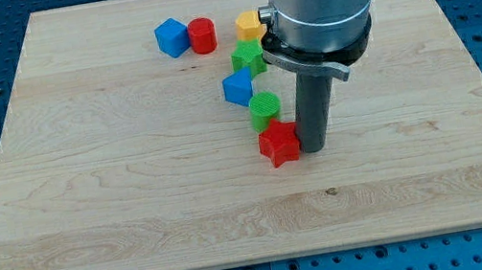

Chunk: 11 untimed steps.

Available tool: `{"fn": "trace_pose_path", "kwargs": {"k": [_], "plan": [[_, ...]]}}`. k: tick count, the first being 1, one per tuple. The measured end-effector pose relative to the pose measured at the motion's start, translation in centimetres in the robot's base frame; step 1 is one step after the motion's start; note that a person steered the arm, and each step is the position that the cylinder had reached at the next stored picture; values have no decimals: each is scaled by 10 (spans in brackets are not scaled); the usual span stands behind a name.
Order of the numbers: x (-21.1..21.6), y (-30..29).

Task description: Point at the green star to the line of blocks

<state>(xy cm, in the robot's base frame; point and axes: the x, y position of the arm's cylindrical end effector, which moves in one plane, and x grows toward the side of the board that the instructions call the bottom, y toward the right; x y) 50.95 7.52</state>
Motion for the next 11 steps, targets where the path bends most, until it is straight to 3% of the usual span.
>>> {"fn": "trace_pose_path", "kwargs": {"k": [2, 3, 4, 7, 11], "plan": [[-83, 53], [-141, 47], [-165, 35], [-141, -1], [-141, -46]]}}
